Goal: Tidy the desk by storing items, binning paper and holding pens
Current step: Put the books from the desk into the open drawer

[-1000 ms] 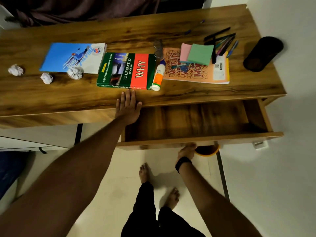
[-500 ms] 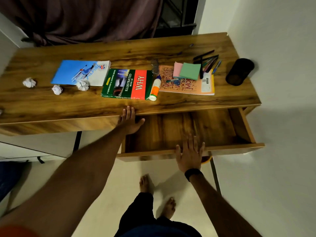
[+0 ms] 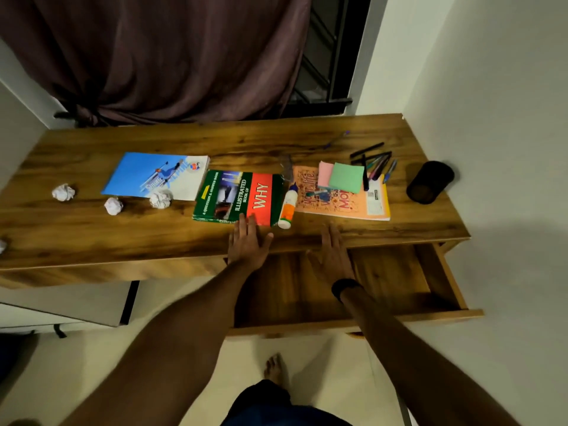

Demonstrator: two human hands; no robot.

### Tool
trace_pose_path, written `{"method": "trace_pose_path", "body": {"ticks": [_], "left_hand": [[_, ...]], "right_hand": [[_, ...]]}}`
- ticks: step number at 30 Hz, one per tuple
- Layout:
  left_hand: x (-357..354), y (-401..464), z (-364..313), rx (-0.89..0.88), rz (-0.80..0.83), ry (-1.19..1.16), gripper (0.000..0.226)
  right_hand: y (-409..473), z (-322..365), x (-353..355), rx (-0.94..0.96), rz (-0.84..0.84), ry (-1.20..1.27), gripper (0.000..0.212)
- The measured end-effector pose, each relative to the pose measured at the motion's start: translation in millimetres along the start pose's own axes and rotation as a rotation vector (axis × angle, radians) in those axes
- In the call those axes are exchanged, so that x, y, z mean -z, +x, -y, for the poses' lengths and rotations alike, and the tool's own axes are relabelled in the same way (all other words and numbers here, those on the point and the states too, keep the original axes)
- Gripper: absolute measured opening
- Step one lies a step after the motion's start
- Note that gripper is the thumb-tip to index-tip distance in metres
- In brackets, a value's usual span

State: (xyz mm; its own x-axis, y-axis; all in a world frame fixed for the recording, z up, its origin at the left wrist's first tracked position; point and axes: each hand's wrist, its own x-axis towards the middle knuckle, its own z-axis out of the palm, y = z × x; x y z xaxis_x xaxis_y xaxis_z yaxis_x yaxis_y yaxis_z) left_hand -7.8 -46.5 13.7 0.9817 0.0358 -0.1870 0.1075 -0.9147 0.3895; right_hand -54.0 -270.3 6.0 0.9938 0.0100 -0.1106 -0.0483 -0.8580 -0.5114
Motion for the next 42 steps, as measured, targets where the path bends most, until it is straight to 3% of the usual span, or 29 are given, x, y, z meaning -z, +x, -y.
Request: {"method": "trace_pose_path", "body": {"ticks": [6,11,16,20,23,27,30,34,38,42], "left_hand": [[3.2,30.7,21.5,0.008,0.165,0.049,0.08],[6.9,44.8,50.8,0.015,0.105,0.101,0.078],[27.7,64.4,71.1,0.219,-0.029,-0.088,0.082],[41.8,78.7,78.7,0.4,-0.108,-0.277,0.106],[47.6,86.5,76.8,0.466,-0.118,-0.308,0.113],[55.8,72.2,67.1,0.581,-0.088,-0.289,0.11],[45.7,60.7,71.6,0.677,-0.077,-0.345,0.099],[29.8,48.6,83.5,0.701,-0.114,-0.554,0.086],[33.3,36.4,72.0,0.774,-0.1,-0.818,0.052],[32.8,26.7,74.1,0.832,-0.124,-1.001,0.036]], "right_hand": [[44.2,57.3,6.4,0.118,0.089,-0.023,0.076],[75.4,84.3,-16.5,0.266,0.231,-0.26,0.071],[92.5,75.9,-21.9,0.268,0.26,-0.398,0.065],[106.3,63.7,-13.6,0.284,0.226,-0.484,0.059],[110.0,67.0,-9.3,0.275,0.129,-0.436,0.066],[110.8,88.2,-10.4,0.261,0.193,-0.309,0.073],[113.0,102.3,-16.5,0.082,0.255,-0.109,0.083],[119.7,105.0,-23.2,-0.07,0.247,-0.056,0.093],[123.6,102.1,-19.2,-0.166,0.159,0.089,0.089],[119.2,96.1,-22.0,-0.233,0.057,0.226,0.078]]}}
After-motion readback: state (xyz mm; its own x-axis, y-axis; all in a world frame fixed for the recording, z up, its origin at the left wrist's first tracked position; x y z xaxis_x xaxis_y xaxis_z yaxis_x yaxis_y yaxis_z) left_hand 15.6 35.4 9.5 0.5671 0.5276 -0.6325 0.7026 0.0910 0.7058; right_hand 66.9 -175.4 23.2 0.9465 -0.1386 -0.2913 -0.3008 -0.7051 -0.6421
